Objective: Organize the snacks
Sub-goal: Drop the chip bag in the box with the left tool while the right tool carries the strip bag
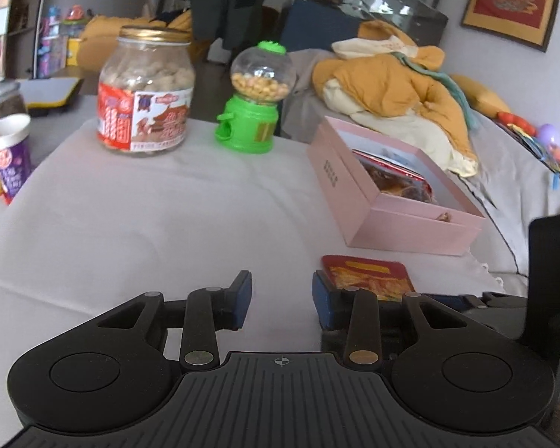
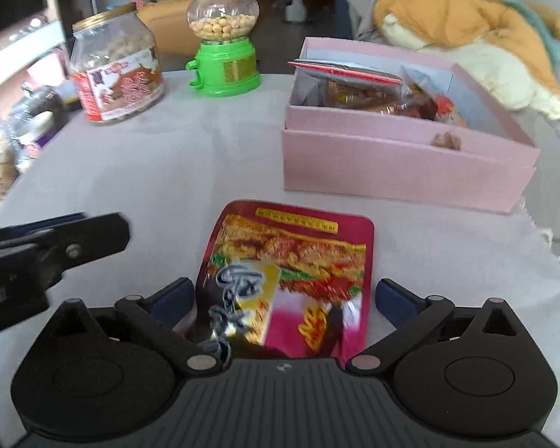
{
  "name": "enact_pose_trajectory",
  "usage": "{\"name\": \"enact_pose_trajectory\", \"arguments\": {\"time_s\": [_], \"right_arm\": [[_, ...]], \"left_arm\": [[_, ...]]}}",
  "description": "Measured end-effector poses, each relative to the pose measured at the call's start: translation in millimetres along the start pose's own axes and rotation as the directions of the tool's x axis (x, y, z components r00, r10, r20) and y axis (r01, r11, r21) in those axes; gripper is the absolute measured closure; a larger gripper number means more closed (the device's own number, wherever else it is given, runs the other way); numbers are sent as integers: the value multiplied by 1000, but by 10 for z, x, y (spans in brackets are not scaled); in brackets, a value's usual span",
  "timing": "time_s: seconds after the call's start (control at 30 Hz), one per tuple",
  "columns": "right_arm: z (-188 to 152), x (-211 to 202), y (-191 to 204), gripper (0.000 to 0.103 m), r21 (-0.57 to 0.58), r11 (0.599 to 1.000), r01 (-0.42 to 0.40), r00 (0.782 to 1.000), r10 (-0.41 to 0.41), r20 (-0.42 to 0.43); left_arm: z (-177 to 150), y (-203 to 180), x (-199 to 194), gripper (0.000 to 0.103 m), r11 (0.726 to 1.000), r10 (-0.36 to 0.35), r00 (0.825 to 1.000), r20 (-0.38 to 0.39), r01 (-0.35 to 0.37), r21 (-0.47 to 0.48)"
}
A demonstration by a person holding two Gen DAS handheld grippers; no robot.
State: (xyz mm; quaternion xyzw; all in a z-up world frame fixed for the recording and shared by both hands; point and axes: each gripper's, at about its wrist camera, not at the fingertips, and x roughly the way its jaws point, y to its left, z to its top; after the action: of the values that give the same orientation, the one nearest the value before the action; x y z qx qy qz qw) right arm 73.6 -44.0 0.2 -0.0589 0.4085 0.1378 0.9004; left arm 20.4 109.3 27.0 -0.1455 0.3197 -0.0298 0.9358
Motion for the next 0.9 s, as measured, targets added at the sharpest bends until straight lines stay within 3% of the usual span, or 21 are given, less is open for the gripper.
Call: {"name": "enact_pose_trajectory", "arguments": {"time_s": [0.1,0.17,0.37,0.5,0.67,0.73,0.8,0.87,0.9], "right_arm": [[33,31,12,0,-3,1000,-8,1000,8,-9],[36,2,-44,0,-37,998,-58,998,57,-35],[-155,-383,-366,29,-121,981,-149,987,141,-71],[-219,-661,-659,32,-98,986,-136,990,131,-48],[-163,-988,-928,34,-62,992,-114,992,117,45],[-32,-1219,-1027,34,-50,994,-99,985,105,137],[175,-1425,-1075,33,-44,996,-76,965,85,246],[511,-1555,-1123,33,-24,998,-57,932,62,358],[673,-1554,-1143,28,-17,999,-50,917,53,395]], "left_arm": [[-16,53,-39,63,1000,-19,1000,-2,19,-14],[-35,53,-60,63,999,-45,999,-4,45,-27],[-190,-1,-146,63,993,-107,994,-21,106,-46],[-260,-132,-113,63,991,-134,990,-52,133,-33],[-293,-330,-99,63,988,-154,985,-78,155,3],[-268,-404,-97,63,987,-156,985,-70,157,15],[-223,-475,-82,63,987,-160,986,-50,161,22],[-178,-537,-49,63,987,-157,987,-22,157,30],[-164,-556,-18,63,988,-148,989,-12,149,38]]}}
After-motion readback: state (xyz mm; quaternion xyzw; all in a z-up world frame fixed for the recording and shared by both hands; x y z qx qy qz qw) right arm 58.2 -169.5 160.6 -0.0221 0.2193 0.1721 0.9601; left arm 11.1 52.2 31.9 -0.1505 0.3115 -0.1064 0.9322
